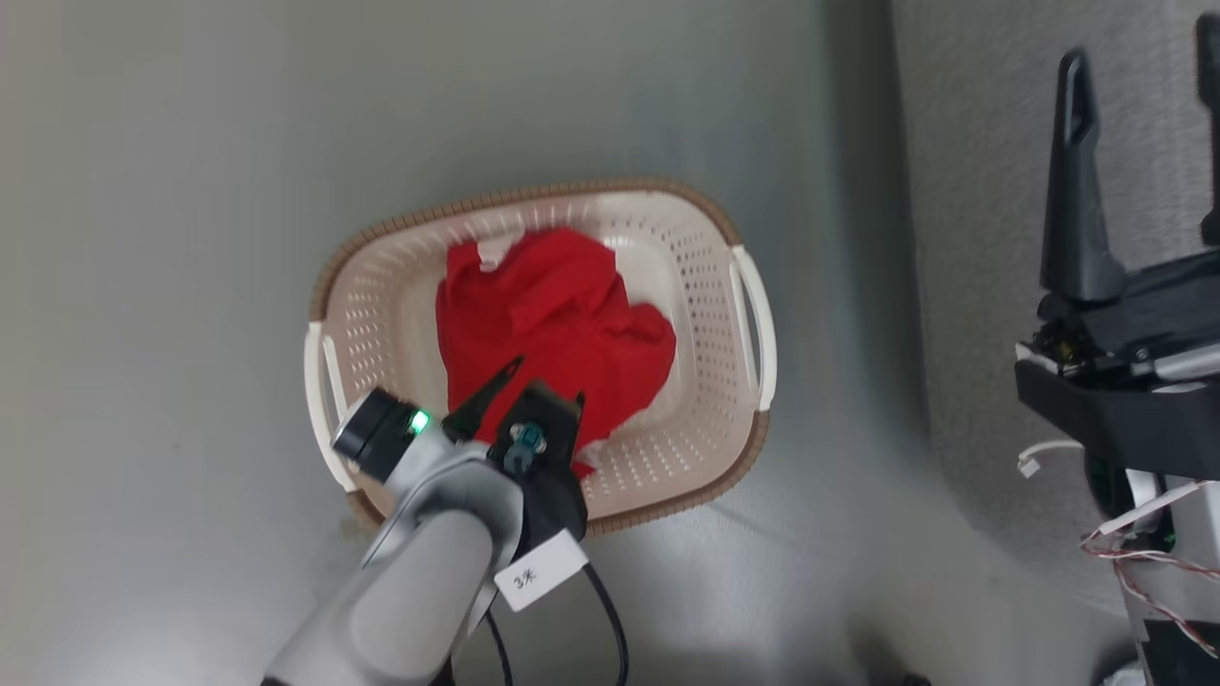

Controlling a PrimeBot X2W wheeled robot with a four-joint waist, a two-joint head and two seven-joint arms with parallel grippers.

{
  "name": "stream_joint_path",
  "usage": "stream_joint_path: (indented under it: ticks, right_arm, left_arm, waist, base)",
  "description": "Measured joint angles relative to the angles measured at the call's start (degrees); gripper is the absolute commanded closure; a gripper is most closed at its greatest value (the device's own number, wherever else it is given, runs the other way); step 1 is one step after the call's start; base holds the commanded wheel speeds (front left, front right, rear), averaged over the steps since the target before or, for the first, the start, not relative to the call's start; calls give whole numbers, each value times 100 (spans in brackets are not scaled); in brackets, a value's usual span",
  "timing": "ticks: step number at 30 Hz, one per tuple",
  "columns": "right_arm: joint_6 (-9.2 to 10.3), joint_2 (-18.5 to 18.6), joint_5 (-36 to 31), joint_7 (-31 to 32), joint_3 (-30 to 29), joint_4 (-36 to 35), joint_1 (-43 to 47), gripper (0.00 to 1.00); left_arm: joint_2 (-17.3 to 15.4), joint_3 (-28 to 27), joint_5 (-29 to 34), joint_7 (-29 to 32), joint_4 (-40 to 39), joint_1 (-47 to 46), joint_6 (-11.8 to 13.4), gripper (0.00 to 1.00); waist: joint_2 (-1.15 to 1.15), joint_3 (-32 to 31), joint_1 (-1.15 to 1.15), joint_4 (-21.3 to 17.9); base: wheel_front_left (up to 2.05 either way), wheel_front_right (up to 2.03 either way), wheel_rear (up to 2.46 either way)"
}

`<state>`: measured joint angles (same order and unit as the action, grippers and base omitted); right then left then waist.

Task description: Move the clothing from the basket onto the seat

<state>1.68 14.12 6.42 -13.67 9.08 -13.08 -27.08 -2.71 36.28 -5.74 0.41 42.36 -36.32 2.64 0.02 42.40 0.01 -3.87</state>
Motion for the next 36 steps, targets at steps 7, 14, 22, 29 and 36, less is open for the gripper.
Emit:
stream_joint_path:
  ticks: [7, 14, 22, 29, 36]
  right_arm:
    - [1, 5, -114, 55, 27, -304, -339, 0]
    - [1, -4, -248, 53, 112, -378, -571, 0]
    - [10, -62, -294, 47, 226, -411, -653, 0]
    - [34, -88, -345, 33, 283, -488, -717, 0]
    - [42, -111, -356, -2, 335, -520, -727, 0]
  left_arm:
    - [4, 283, -177, 1, 10, -592, 98, 0]
    - [8, 287, -237, -1, 382, -1072, 214, 0]
    - [12, 275, -385, -112, 848, -1428, 316, 0]
    - [19, 171, -331, -215, 1191, -1855, 392, 0]
    - [20, 125, -316, -261, 1527, -2124, 399, 0]
  waist:
    - [0, 600, 0, -26]
    - [0, 1146, 0, -76]
    - [-1, 1530, 0, -172]
    - [-1, 1656, -1, -265]
    - [-1, 1760, -1, -348]
  base:
    - [0, 0, 0]
    - [0, 0, 0]
    - [0, 0, 0]
    - [0, 0, 0]
    - [0, 0, 0]
